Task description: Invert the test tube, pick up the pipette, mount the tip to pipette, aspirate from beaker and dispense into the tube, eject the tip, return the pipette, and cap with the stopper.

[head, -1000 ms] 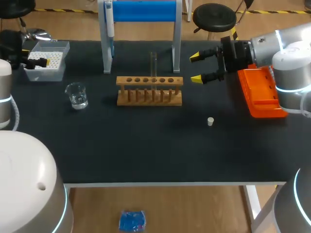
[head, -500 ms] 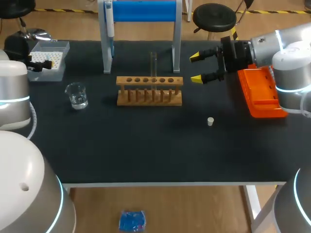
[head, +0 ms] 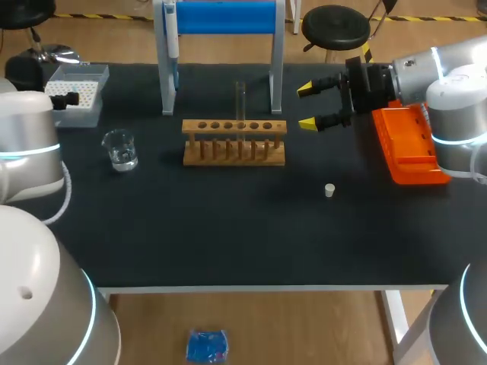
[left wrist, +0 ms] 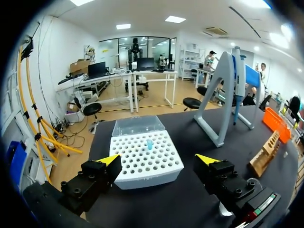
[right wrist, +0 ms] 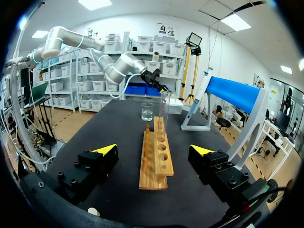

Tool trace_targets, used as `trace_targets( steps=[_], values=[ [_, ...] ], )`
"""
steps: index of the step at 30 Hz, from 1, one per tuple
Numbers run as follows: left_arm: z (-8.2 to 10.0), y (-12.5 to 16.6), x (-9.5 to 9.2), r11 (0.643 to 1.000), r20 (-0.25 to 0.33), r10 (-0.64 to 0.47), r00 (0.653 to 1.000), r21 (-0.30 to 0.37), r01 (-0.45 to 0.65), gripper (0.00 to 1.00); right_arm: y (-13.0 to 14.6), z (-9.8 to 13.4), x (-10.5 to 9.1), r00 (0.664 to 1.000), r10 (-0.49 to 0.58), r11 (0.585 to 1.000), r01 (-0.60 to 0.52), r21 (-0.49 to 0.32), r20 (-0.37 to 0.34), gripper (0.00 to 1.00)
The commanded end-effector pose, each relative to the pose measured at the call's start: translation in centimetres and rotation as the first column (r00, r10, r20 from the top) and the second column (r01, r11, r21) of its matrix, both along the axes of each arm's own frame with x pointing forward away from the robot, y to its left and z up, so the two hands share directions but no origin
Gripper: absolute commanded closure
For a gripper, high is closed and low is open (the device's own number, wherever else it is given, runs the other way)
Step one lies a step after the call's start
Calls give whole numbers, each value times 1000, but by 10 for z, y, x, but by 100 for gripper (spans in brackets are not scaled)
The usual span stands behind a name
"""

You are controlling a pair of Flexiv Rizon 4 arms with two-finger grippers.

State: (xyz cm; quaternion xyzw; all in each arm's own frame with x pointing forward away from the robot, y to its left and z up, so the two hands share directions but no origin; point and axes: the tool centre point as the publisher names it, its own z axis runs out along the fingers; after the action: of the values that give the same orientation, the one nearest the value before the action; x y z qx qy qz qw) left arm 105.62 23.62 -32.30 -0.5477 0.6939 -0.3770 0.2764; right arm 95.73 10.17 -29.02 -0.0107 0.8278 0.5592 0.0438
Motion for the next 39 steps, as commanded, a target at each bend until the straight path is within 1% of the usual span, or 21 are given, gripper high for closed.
trace_targets(
  steps=[1,5,11,15,17,18,19,22,23,24,25,26,29,31,32,34,39],
  values=[
    [6,-7,8,1000,-23,5,1000,5,-5,0,-1,0,1,1000,3,1000,-3,0,-1,0],
    [8,-12,13,1000,-21,-1,1000,-5,1,0,-1,0,1,1000,3,1000,-3,0,-1,0],
    [8,-19,20,1000,-38,10,999,-11,-10,0,-1,0,1,1000,3,1000,-3,0,-1,0],
    [5,-25,26,1000,-67,26,997,7,-26,0,-1,0,1,1000,3,1000,-3,0,-1,0],
    [1,-27,28,999,-72,34,997,2,-34,0,-1,0,1,1000,3,1000,-3,0,-1,0],
    [0,-28,28,999,-73,36,997,7,-36,9,-1,0,1,1000,3,1000,-3,0,-1,0],
    [-2,-28,30,999,-76,37,996,6,-36,14,-1,0,1,1000,3,1000,-3,0,-1,0],
    [-7,-30,33,999,-87,42,995,7,-41,18,-1,0,1,1000,3,1000,-3,0,-1,0],
    [-9,-30,34,999,-91,43,995,3,-43,25,-1,0,1,1000,3,1000,-3,0,-1,0],
    [-11,-29,35,999,-92,47,995,1,-47,38,-1,0,1,1000,3,1000,-3,0,-1,0],
    [-12,-29,36,999,-93,50,994,0,-50,45,-1,0,1,1000,3,1000,-3,0,-1,0],
    [-14,-28,37,999,-95,53,994,-2,-53,47,-1,0,1,1000,3,1000,-3,0,-1,0],
    [-18,-24,41,998,-98,68,993,-4,-69,46,-1,0,1,1000,3,1000,-3,0,-1,0],
    [-20,-20,44,997,-101,80,992,-5,-81,49,-1,0,1,1000,3,1000,-3,0,-1,0],
    [-21,-19,44,997,-101,82,991,-5,-83,49,-1,0,1,1000,3,1000,-3,0,-1,0],
    [-21,-16,46,996,-100,89,991,-7,-90,44,-1,0,1,1000,3,1000,-3,0,-1,0],
    [-23,-12,51,995,-99,97,990,-7,-98,48,-1,0,1,1000,3,1000,-3,0,-1,0]
  ],
)
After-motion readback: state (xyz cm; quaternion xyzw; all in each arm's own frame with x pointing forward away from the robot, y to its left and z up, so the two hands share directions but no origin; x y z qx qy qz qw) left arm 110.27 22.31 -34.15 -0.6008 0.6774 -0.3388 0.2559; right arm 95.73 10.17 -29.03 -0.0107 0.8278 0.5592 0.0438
